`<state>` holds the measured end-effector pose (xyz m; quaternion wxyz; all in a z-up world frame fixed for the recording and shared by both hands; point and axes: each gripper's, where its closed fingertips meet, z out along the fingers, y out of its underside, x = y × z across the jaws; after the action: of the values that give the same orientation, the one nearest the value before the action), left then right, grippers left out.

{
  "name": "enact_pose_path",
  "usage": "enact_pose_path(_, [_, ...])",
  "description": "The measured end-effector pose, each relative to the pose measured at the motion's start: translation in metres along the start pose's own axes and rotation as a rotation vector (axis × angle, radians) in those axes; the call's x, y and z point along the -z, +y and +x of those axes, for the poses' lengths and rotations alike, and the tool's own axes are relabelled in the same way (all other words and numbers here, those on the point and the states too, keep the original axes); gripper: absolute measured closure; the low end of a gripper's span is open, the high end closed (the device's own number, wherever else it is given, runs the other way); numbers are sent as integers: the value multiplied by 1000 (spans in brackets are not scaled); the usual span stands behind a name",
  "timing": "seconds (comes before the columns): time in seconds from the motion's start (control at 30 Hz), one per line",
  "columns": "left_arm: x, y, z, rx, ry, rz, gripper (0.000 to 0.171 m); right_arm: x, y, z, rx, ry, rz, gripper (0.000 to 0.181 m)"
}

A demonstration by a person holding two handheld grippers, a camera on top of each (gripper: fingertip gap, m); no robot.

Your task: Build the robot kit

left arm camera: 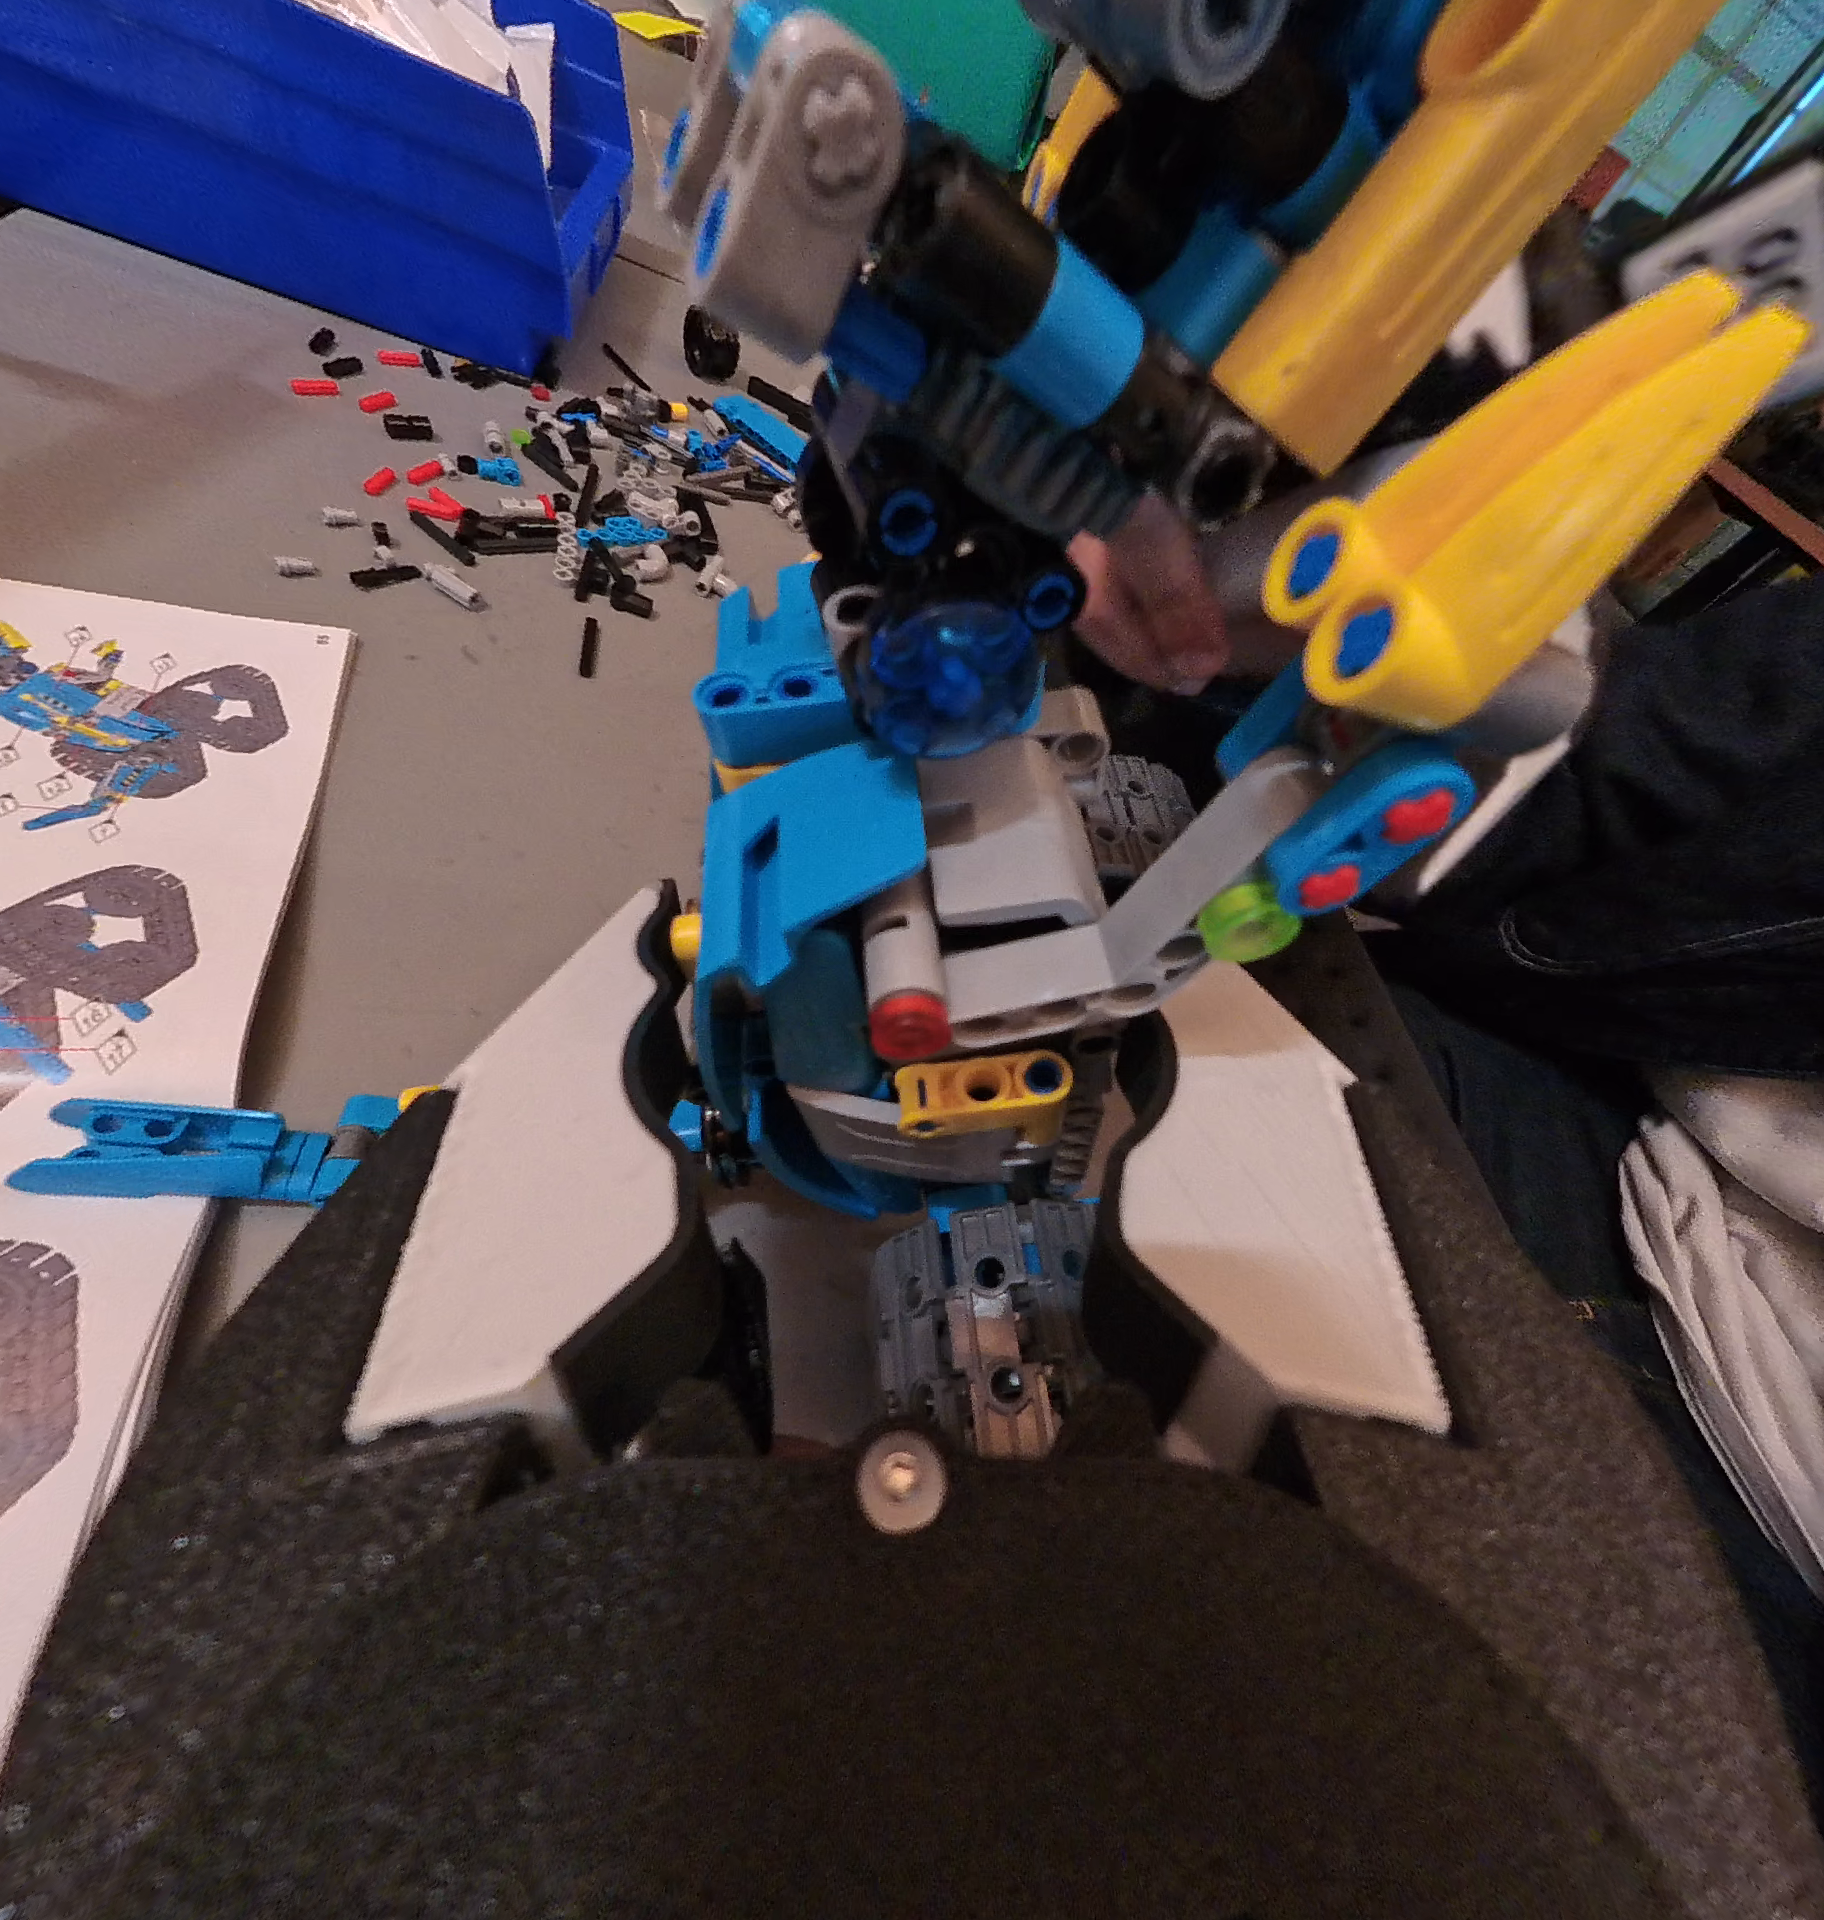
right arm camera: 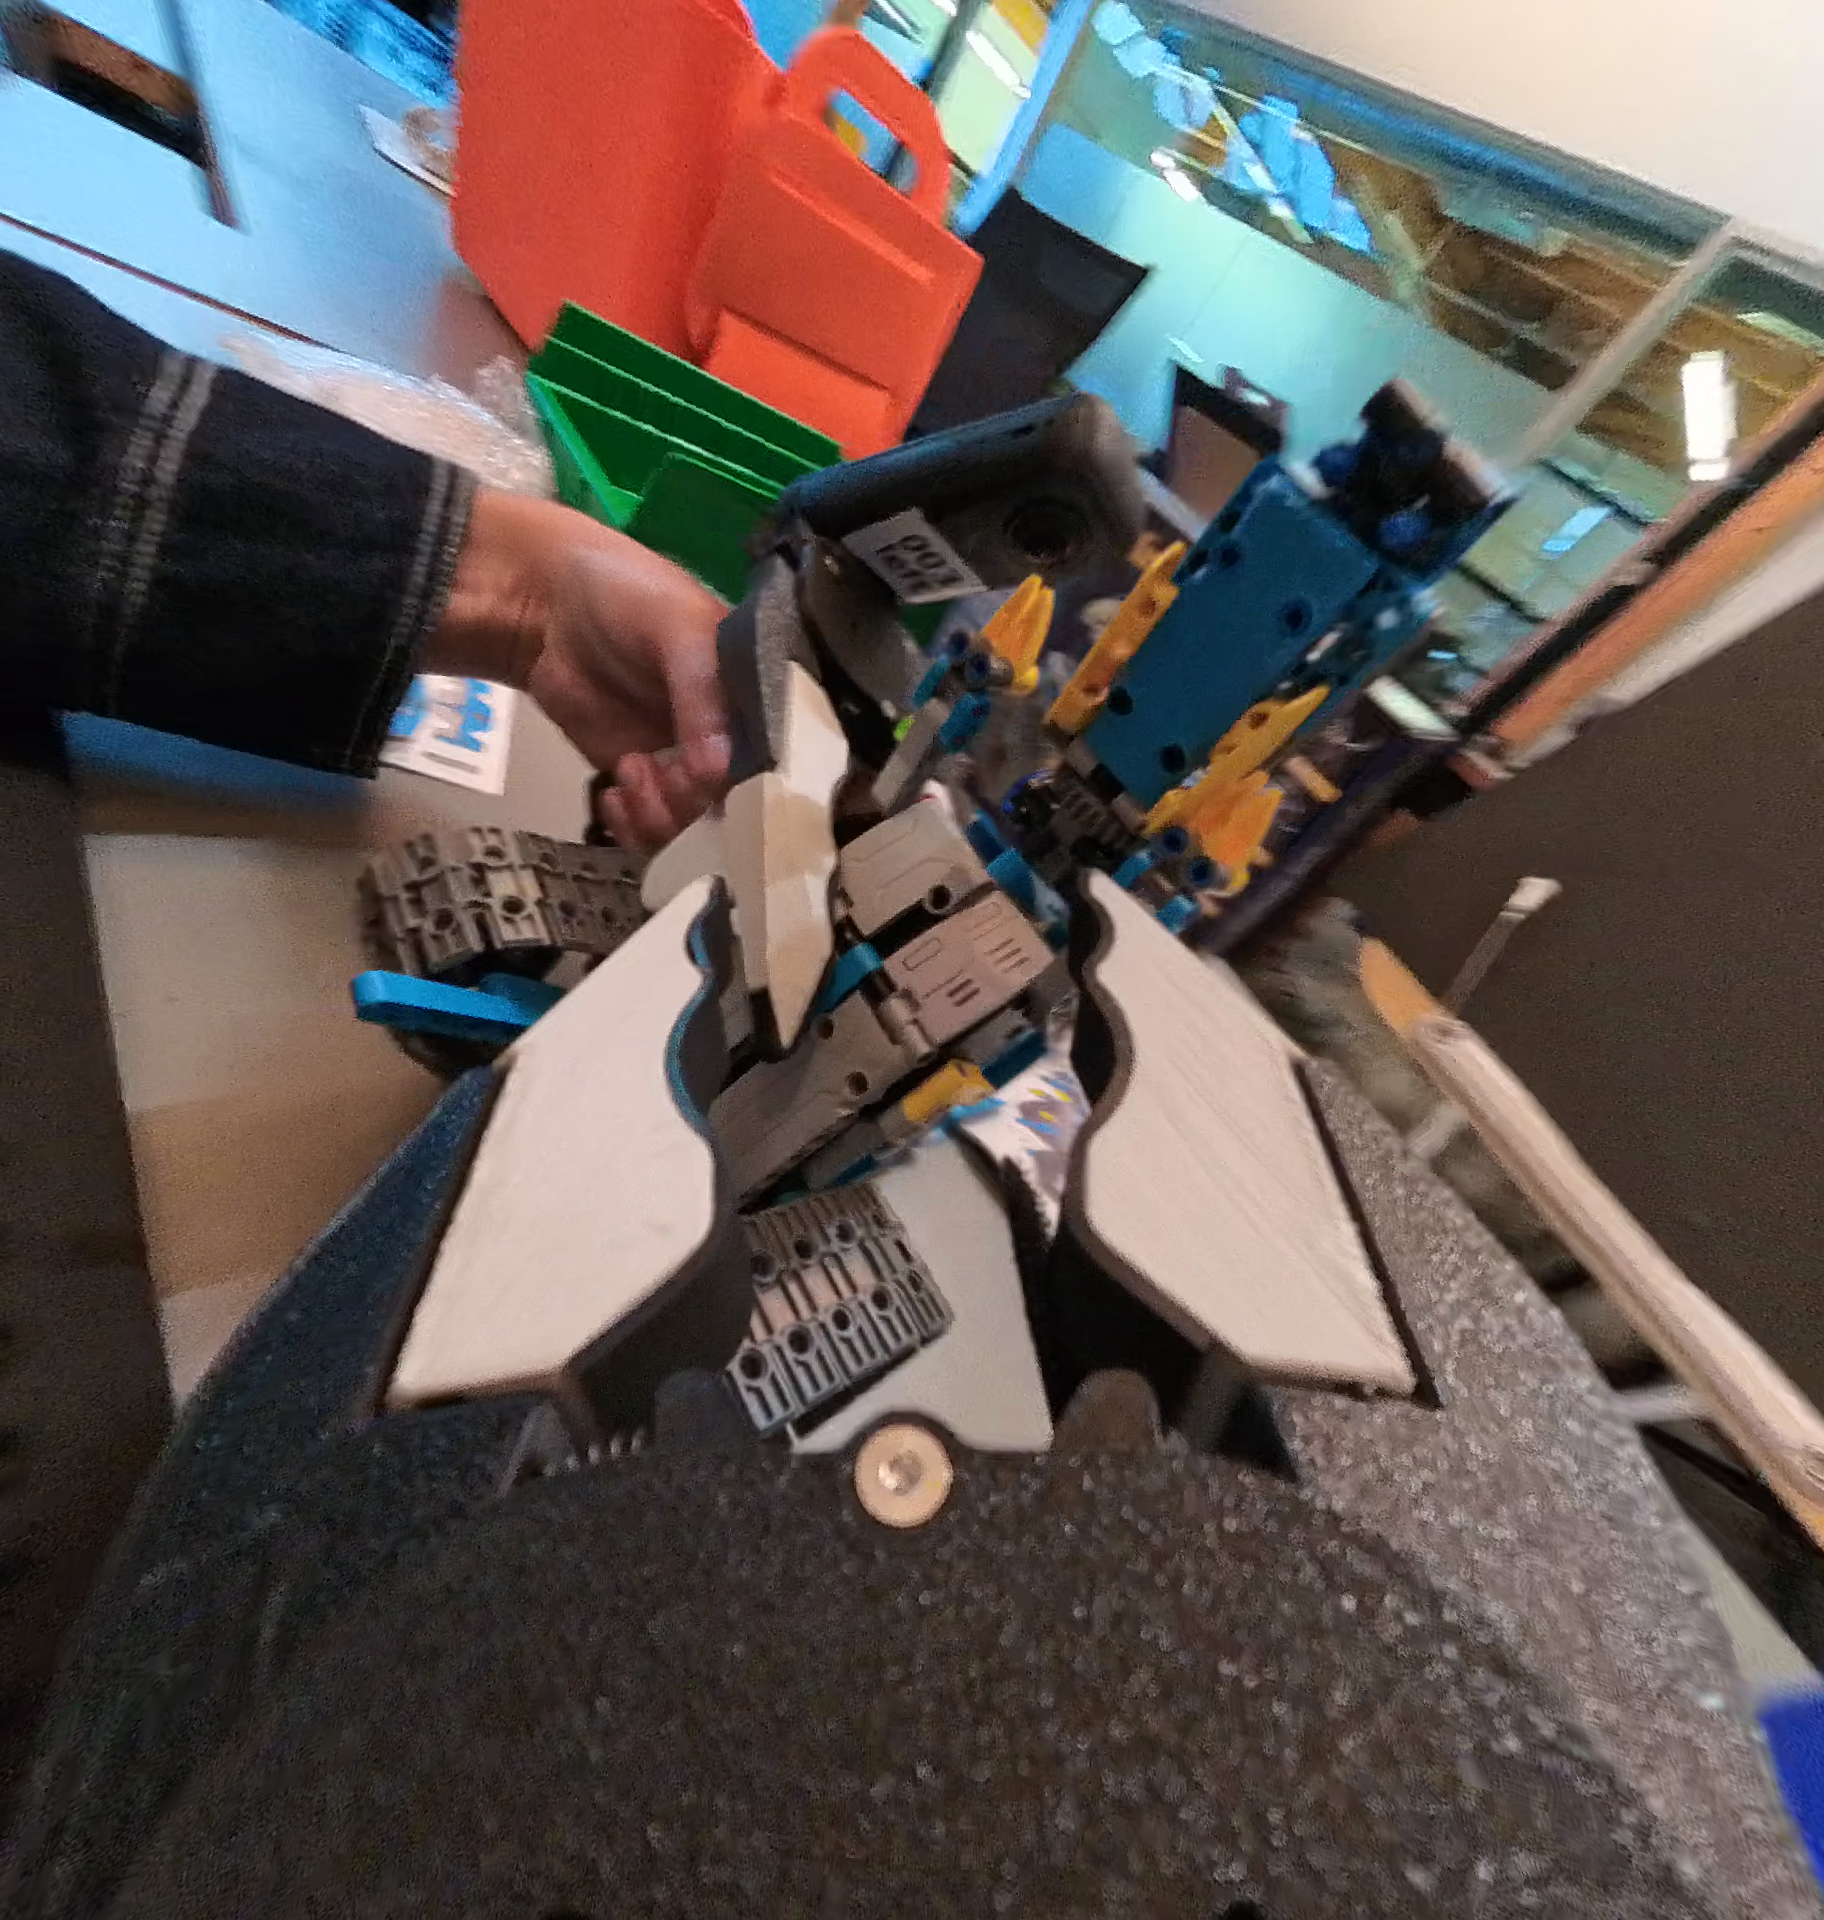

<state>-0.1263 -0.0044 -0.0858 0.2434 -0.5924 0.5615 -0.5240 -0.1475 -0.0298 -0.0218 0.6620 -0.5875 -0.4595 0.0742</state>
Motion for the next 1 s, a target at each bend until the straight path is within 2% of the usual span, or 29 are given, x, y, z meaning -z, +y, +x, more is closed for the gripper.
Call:
enact_pose_path(0.1, [-2,-1,-1,8,-15,4,88,13,-4,4,162,171,-141,122])
enact_pose_path(0.17, [-3,-2,0,-14,-24,0,88,21,-1,19,296,325,-278,129])
enact_pose_path(0.2, [-3,-2,1,-26,-31,-2,88,24,0,29,306,389,-326,131])
enact_pose_path(0.23, [-3,-2,3,-35,-38,-1,88,25,5,37,230,432,-350,131])
enact_pose_path(0.27, [-4,-2,4,-44,-45,0,88,22,11,41,74,433,-340,121])
enact_pose_path(0.3, [-4,-2,6,-56,-51,1,88,15,18,38,-112,381,-302,100])
enact_pose_path(0.33, [-4,-2,7,-66,-57,2,88,9,24,35,-285,320,-254,93])
enact_pose_path(0.4, [-4,-2,8,-73,-68,1,88,6,26,38,-515,266,-114,104])
enact_pose_path(0.47, [-4,-2,8,-74,-85,-7,88,15,29,53,-589,331,-24,118])
enact_pose_path(0.53, [-4,-1,7,-72,-101,-16,88,20,32,55,-553,412,-49,119])
enact_pose_path(0.7, [-6,-1,7,-71,-110,-21,88,29,11,52,-213,707,-164,129])
enact_pose_path(0.9, [-6,-1,5,-52,-113,-20,88,20,20,54,-52,817,-296,124])
enact_pose_path(1.0, [-6,-1,4,-47,-106,-15,88,19,16,52,74,855,-342,128])
